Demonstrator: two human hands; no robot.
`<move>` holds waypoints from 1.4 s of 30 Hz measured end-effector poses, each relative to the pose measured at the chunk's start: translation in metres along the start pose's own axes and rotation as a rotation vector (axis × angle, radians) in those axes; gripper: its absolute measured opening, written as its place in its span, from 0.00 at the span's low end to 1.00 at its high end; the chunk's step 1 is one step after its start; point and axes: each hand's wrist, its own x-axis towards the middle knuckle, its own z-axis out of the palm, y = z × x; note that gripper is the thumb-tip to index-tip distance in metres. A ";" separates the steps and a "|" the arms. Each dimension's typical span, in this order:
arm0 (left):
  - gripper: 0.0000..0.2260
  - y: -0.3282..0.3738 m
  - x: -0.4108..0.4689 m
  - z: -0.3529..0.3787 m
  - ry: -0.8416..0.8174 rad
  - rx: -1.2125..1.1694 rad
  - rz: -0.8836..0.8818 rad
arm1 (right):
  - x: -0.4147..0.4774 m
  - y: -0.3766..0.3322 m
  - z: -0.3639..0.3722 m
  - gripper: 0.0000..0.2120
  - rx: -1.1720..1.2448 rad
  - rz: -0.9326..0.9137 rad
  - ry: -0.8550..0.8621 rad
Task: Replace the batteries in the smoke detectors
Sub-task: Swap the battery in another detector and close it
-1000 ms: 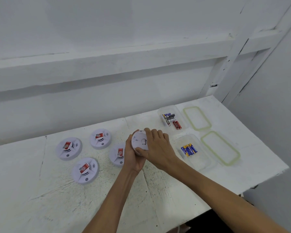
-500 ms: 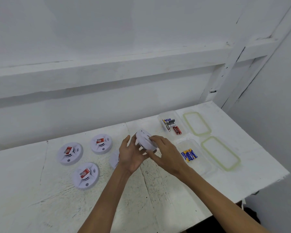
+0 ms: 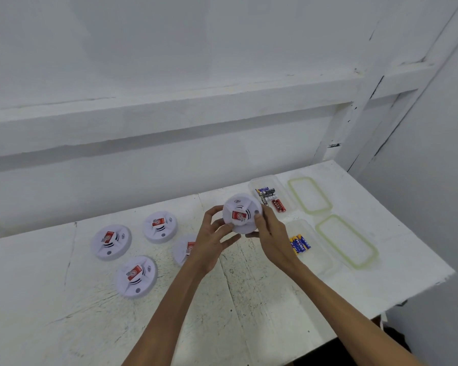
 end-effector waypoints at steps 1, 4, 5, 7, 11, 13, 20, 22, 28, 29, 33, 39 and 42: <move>0.19 0.000 -0.001 0.001 0.003 0.003 0.013 | 0.000 -0.001 -0.001 0.15 0.041 0.024 0.003; 0.20 -0.001 -0.002 0.005 0.013 0.023 0.037 | 0.001 -0.002 -0.002 0.15 0.133 0.105 0.014; 0.20 -0.002 -0.002 0.005 0.019 0.022 0.043 | 0.002 -0.002 -0.002 0.14 0.172 0.146 0.022; 0.19 -0.004 -0.002 0.006 0.052 -0.003 0.056 | 0.005 -0.001 -0.005 0.12 0.243 0.213 0.027; 0.15 -0.001 0.002 0.006 0.216 -0.089 0.079 | 0.012 0.003 -0.012 0.12 0.195 0.292 -0.077; 0.14 0.001 0.005 0.005 0.286 -0.110 0.084 | 0.012 0.005 -0.011 0.13 0.235 0.334 -0.125; 0.14 -0.002 0.013 0.011 0.295 -0.114 0.133 | 0.012 0.003 0.000 0.20 0.364 0.408 -0.136; 0.23 -0.004 0.010 0.014 0.238 -0.055 0.162 | 0.013 0.002 0.002 0.19 0.437 0.418 -0.153; 0.38 -0.018 0.005 0.019 0.126 0.081 0.194 | 0.014 0.009 0.015 0.19 0.449 0.373 -0.101; 0.38 -0.019 0.006 0.016 0.100 0.055 0.168 | 0.015 0.013 0.017 0.19 0.434 0.377 -0.083; 0.33 -0.020 0.004 0.005 0.045 0.042 0.112 | 0.014 0.023 0.024 0.26 0.349 0.400 -0.052; 0.34 -0.027 0.002 0.006 0.108 0.109 0.132 | 0.016 0.028 0.029 0.25 0.250 0.387 -0.039; 0.35 -0.027 0.002 0.003 0.096 0.166 0.135 | 0.016 0.033 0.028 0.24 0.256 0.418 -0.041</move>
